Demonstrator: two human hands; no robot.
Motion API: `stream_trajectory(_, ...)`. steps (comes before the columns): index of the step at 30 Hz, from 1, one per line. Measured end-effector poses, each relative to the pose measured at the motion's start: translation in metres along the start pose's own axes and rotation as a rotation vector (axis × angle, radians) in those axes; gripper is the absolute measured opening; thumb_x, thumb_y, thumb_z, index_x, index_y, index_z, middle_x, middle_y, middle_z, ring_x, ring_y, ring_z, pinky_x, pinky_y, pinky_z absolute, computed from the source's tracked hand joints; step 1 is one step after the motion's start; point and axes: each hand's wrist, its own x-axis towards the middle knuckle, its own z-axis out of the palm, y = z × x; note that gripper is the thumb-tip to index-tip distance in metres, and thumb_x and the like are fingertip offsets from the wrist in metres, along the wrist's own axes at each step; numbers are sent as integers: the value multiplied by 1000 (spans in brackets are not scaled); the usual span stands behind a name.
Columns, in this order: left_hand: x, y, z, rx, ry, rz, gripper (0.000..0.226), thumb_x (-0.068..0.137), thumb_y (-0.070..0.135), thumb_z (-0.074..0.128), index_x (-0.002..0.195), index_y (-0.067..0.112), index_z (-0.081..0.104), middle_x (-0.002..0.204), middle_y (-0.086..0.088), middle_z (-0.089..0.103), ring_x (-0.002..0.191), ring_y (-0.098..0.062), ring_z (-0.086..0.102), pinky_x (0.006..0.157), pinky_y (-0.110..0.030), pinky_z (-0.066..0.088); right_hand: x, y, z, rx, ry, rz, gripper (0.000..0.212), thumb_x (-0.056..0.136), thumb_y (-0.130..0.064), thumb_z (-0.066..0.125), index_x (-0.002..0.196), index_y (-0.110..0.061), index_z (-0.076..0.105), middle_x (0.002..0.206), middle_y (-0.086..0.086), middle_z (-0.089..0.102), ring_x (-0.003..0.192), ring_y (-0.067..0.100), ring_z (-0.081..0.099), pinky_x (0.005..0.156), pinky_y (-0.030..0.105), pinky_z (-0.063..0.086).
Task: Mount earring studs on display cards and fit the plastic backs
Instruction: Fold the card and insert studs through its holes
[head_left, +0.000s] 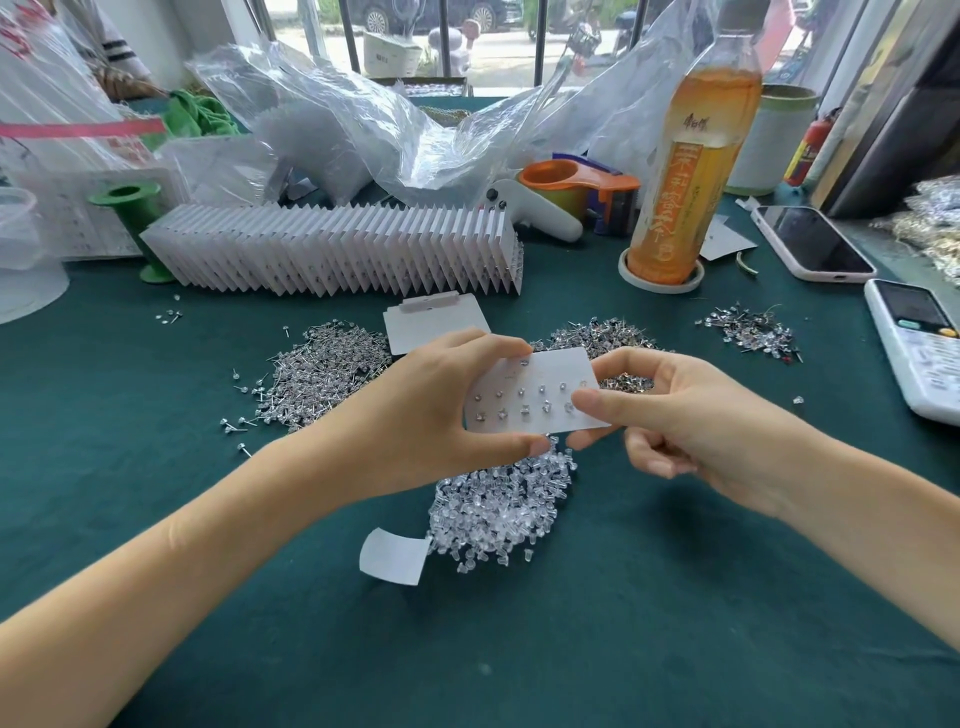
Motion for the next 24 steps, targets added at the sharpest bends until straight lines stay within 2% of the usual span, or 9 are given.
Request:
stream_trajectory(5, 0, -2, 1, 18, 13, 11, 77, 69, 64, 64, 136, 31, 44, 120, 22, 47, 98, 7, 45, 78, 1, 34, 1, 3, 2, 9, 2, -14, 48, 55, -34, 78, 93, -16, 55, 55, 4, 67, 27, 8, 36, 30, 11, 22)
stream_trajectory(13, 1, -4, 2, 31, 67, 76, 78, 67, 66, 61, 134, 30, 45, 116, 20, 47, 98, 8, 43, 81, -1, 36, 3, 6, 3, 59, 18, -50, 37, 62, -26, 76, 92, -17, 58, 65, 6, 71, 28, 7, 32, 30, 11, 21)
stream_trajectory(16, 2, -5, -1, -13, 107, 107, 78, 70, 71, 57, 135, 30, 44, 114, 28, 45, 103, 14, 42, 83, 1, 33, 3, 8, 3, 128, 37, -109, 30, 59, -27, 77, 85, -22, 61, 68, 9, 72, 29, 7, 29, 32, 12, 22)
stream_trajectory(18, 6, -10, -5, -106, 188, 40, 67, 80, 68, 46, 134, 28, 45, 113, 30, 49, 99, 21, 44, 78, 2, 33, 3, 8, 2, 171, 62, -159, 33, 59, -28, 77, 86, -21, 61, 76, 15, 73, 30, 6, 29, 34, 12, 23)
stream_trajectory(20, 11, -21, -10, -172, 286, -60, 46, 91, 57, 43, 124, 27, 54, 102, 23, 59, 84, 19, 51, 67, 0, 37, 4, 9, 1, 197, 104, -205, 38, 58, -30, 76, 90, -20, 59, 78, 16, 74, 30, 6, 28, 35, 11, 26)
stream_trajectory(22, 13, -32, -14, -132, 297, -92, 21, 94, 38, 52, 106, 25, 63, 89, 16, 64, 69, 17, 52, 59, -2, 36, 5, 11, 0, 226, 136, -250, 40, 56, -33, 77, 90, -21, 59, 79, 16, 74, 30, 6, 28, 37, 10, 28)
stream_trajectory(24, 13, -39, -15, -74, 206, -66, 5, 88, 19, 65, 90, 22, 69, 78, 17, 63, 65, 15, 53, 61, -3, 36, 5, 13, 0, 252, 152, -293, 36, 57, -35, 78, 87, -24, 60, 80, 16, 74, 31, 6, 28, 38, 10, 29)
